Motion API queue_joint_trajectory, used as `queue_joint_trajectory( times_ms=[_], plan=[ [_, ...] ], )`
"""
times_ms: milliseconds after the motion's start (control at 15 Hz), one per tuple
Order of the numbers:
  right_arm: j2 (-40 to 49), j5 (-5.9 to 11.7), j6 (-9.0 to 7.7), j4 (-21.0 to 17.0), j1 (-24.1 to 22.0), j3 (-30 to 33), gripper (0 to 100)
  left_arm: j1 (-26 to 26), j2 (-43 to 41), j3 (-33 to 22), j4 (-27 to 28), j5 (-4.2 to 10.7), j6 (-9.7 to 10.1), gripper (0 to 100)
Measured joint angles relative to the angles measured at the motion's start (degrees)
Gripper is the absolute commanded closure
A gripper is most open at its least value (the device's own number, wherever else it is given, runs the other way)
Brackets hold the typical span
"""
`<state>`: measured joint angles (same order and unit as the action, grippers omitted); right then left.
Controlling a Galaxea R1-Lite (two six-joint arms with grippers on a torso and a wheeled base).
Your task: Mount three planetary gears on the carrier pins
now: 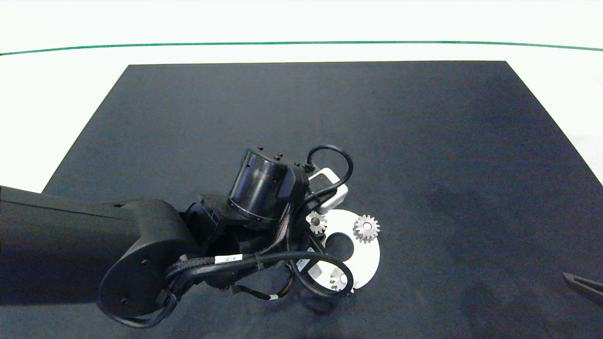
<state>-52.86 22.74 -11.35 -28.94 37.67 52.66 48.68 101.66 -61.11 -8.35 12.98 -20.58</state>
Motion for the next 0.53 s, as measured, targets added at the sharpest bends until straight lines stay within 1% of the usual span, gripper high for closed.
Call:
queue_joint_trajectory(
  times_ms=[333,400,533],
  plan=[
    [0.0,-0.02,0.0,0.02,0.01,0.0,0,0.05,0.0,0.39,-0.11,-0.04,0.21,84],
    [0.0,-0.02,0.02,0.02,0.01,0.0,0,0.05,0.02,0.39,-0.13,-0.04,0.27,0],
    [0.0,-0.02,0.0,0.02,0.0,0.0,0,0.02,0.02,0.39,-0.22,-0.17,0.24,0]
  ],
)
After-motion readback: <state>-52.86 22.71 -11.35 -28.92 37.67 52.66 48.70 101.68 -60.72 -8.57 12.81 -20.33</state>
